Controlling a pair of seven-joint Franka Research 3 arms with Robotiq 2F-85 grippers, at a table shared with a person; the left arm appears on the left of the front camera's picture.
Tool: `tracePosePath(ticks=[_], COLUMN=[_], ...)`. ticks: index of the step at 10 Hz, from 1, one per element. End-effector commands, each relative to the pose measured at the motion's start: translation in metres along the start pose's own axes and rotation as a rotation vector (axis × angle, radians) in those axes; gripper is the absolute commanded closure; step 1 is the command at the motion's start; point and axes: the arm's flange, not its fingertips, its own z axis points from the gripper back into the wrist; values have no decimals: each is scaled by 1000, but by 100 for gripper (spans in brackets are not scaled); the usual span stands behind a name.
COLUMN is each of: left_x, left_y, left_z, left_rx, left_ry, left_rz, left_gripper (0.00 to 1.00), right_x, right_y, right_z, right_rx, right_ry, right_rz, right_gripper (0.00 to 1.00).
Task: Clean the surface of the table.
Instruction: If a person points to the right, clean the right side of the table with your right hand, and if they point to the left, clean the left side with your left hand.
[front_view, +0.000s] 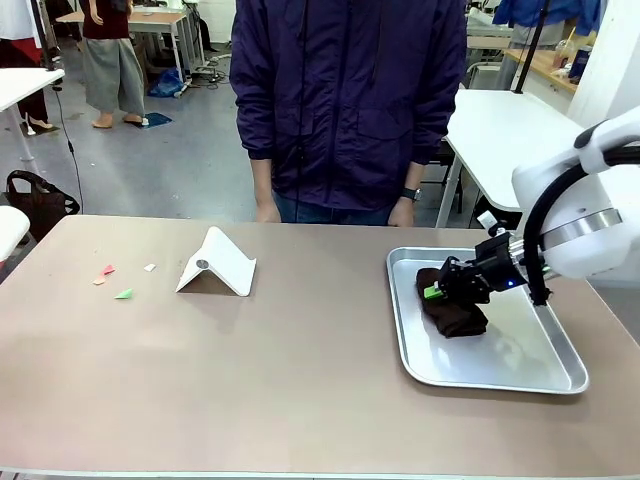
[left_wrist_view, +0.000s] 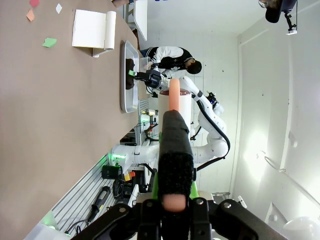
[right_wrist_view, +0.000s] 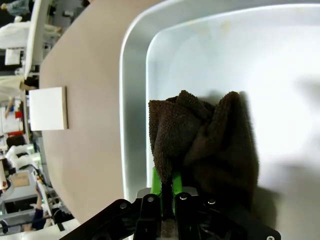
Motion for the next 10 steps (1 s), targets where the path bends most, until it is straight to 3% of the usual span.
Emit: tracePosePath(ticks=[1, 4, 6, 10], left_x=[-3, -3, -3, -3], left_y=[-3, -3, -3, -3], left_z=[-1, -1, -1, -1], left_rx=[-15, -15, -15, -15], left_ry=[2, 2, 2, 2], left_rz=[-20, -20, -20, -20], left_gripper=[98, 98, 98, 98], right_x=[8, 5, 4, 16], right_y=[8, 19, 23, 3], right_z=[-22, -33, -30, -17], right_rx=[3, 44, 45, -131], right_ry=[45, 119, 118, 43], right_rz=[15, 43, 54, 43], right_gripper=[91, 91, 91, 91])
